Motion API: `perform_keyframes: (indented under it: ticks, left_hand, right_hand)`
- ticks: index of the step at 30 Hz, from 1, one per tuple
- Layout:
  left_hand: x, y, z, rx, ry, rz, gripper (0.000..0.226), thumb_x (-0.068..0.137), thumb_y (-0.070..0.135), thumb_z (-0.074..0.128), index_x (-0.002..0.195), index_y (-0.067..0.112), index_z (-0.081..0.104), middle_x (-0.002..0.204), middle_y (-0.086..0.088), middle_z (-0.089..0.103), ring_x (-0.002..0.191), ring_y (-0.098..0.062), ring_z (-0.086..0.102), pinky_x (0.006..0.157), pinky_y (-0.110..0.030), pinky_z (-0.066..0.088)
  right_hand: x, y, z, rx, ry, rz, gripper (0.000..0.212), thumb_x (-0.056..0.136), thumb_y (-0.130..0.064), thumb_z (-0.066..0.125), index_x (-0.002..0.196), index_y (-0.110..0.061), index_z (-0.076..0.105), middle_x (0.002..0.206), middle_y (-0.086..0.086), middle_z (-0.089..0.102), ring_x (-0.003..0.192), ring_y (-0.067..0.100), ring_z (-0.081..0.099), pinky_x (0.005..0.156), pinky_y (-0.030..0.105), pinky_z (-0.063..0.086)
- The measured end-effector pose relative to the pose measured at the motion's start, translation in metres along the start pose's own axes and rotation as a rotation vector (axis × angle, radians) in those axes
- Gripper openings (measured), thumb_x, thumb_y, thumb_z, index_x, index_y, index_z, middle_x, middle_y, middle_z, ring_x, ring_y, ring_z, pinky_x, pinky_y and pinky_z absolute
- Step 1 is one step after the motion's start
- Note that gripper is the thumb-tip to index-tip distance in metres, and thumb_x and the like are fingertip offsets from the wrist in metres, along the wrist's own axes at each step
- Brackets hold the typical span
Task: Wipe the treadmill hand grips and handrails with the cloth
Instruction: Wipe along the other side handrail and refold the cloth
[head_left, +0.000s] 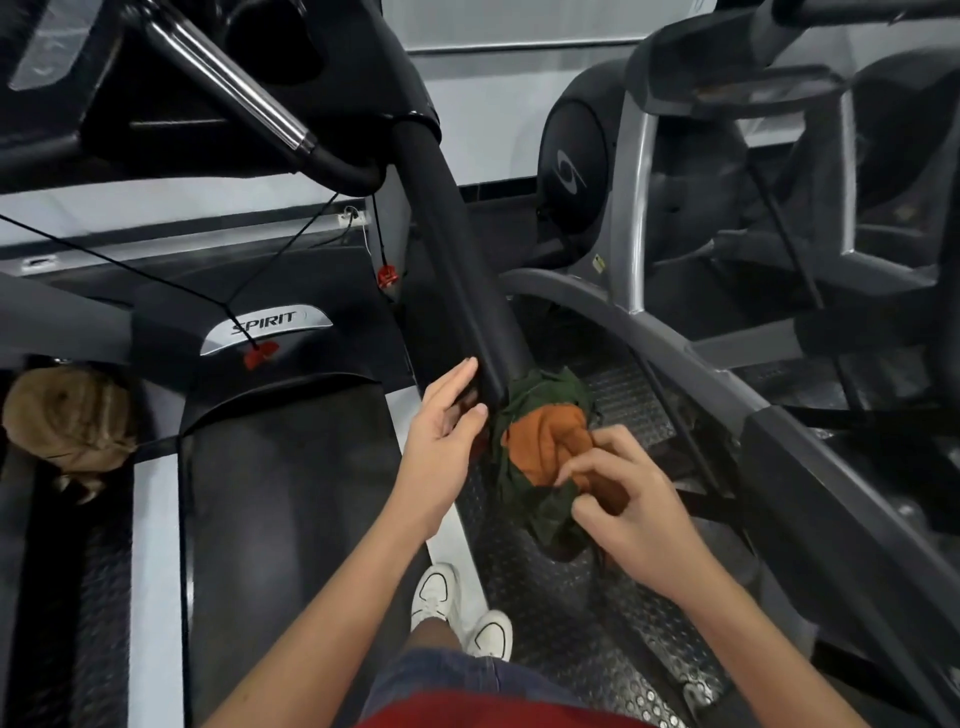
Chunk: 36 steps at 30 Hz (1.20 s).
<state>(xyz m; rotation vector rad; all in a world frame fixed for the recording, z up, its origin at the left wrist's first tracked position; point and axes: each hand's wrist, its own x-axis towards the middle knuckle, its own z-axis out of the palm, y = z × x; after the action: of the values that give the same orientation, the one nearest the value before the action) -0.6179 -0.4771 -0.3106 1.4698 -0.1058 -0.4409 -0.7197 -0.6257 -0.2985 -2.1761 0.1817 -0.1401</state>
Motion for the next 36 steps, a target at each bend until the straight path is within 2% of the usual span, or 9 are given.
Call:
perform_keyframes:
  ticks: [6, 11, 15, 19, 24, 27, 31, 34, 36]
  left_hand:
    - [-0.002, -0.003, 0.004, -0.096, 0.029, -0.024, 0.043, 0.095, -0.001, 0.043, 0.117, 0.034, 0.053, 0.135, 0.008, 0.048, 0.116, -0.006, 0.054, 0.099, -0.034, 0.045]
    - [-0.005, -0.001, 0.004, -0.154, 0.006, -0.034, 0.043, 0.096, -0.002, 0.04, 0.117, 0.033, 0.051, 0.13, 0.014, 0.046, 0.101, 0.011, 0.055, 0.088, -0.023, 0.05]
    - [-0.005, -0.003, 0.004, -0.143, 0.012, -0.034, 0.044, 0.096, -0.002, 0.041, 0.115, 0.036, 0.051, 0.128, 0.016, 0.046, 0.102, 0.011, 0.053, 0.091, -0.026, 0.049]
    - [-0.005, -0.002, 0.004, -0.149, 0.009, -0.037, 0.044, 0.096, -0.002, 0.04, 0.114, 0.037, 0.052, 0.131, 0.014, 0.046, 0.099, 0.016, 0.054, 0.089, -0.023, 0.05]
    - [-0.005, -0.001, 0.006, -0.124, 0.032, 0.011, 0.045, 0.095, -0.006, 0.04, 0.123, 0.029, 0.048, 0.131, 0.011, 0.046, 0.103, 0.01, 0.052, 0.075, -0.007, 0.047]
    - [-0.003, -0.004, 0.005, -0.133, 0.028, 0.008, 0.044, 0.095, -0.005, 0.041, 0.125, 0.026, 0.05, 0.133, 0.009, 0.047, 0.112, -0.001, 0.054, 0.088, -0.019, 0.051]
    - [-0.004, -0.005, 0.005, -0.154, 0.019, -0.025, 0.044, 0.096, -0.003, 0.04, 0.121, 0.031, 0.051, 0.131, 0.012, 0.047, 0.108, 0.003, 0.054, 0.085, -0.021, 0.05]
    - [-0.004, -0.004, 0.005, -0.162, 0.018, -0.026, 0.043, 0.096, -0.003, 0.04, 0.123, 0.029, 0.05, 0.128, 0.014, 0.047, 0.105, 0.007, 0.054, 0.083, -0.019, 0.05]
    - [-0.004, -0.005, 0.005, -0.157, 0.019, -0.032, 0.043, 0.096, -0.002, 0.041, 0.122, 0.03, 0.051, 0.132, 0.013, 0.046, 0.109, 0.004, 0.052, 0.086, -0.022, 0.05]
  right_hand:
    - [0.049, -0.007, 0.006, 0.185, -0.02, 0.083, 0.039, 0.078, -0.014, 0.065, 0.111, -0.034, 0.058, 0.114, -0.006, 0.054, 0.099, -0.004, 0.055, 0.085, 0.005, 0.039]
    - [0.076, 0.008, 0.007, 0.523, 0.105, 0.408, 0.026, 0.09, -0.004, 0.054, 0.114, -0.009, 0.064, 0.068, -0.017, 0.067, 0.056, -0.009, 0.057, 0.052, 0.005, 0.041]
    - [0.044, 0.018, 0.002, 0.544, 0.093, 0.452, 0.023, 0.092, 0.001, 0.048, 0.109, -0.005, 0.062, 0.052, -0.016, 0.06, 0.046, -0.008, 0.052, 0.046, 0.006, 0.038]
    - [0.003, 0.016, -0.006, 0.415, 0.072, 0.284, 0.02, 0.086, -0.003, 0.06, 0.101, -0.012, 0.069, 0.088, -0.006, 0.07, 0.082, 0.0, 0.062, 0.073, 0.011, 0.046]
    - [0.008, -0.008, 0.002, 0.185, -0.044, 0.086, 0.046, 0.081, -0.01, 0.068, 0.125, -0.017, 0.056, 0.126, -0.014, 0.051, 0.116, -0.008, 0.048, 0.098, 0.006, 0.033]
    - [0.039, -0.01, 0.01, 0.206, -0.007, 0.136, 0.052, 0.081, -0.013, 0.069, 0.131, -0.013, 0.052, 0.13, -0.009, 0.05, 0.119, -0.003, 0.046, 0.099, 0.005, 0.033]
    - [0.075, -0.001, 0.012, 0.482, 0.083, 0.313, 0.039, 0.085, -0.016, 0.065, 0.123, -0.01, 0.059, 0.119, 0.001, 0.063, 0.104, 0.004, 0.058, 0.099, 0.021, 0.042]
    - [0.079, 0.017, 0.013, 0.585, 0.119, 0.458, 0.014, 0.087, -0.017, 0.063, 0.087, -0.022, 0.075, 0.102, 0.012, 0.066, 0.088, 0.016, 0.052, 0.085, 0.032, 0.043]
    - [0.072, 0.028, 0.011, 0.54, 0.115, 0.515, 0.021, 0.088, -0.017, 0.062, 0.073, -0.021, 0.076, 0.091, 0.014, 0.062, 0.083, 0.02, 0.046, 0.076, 0.034, 0.038]
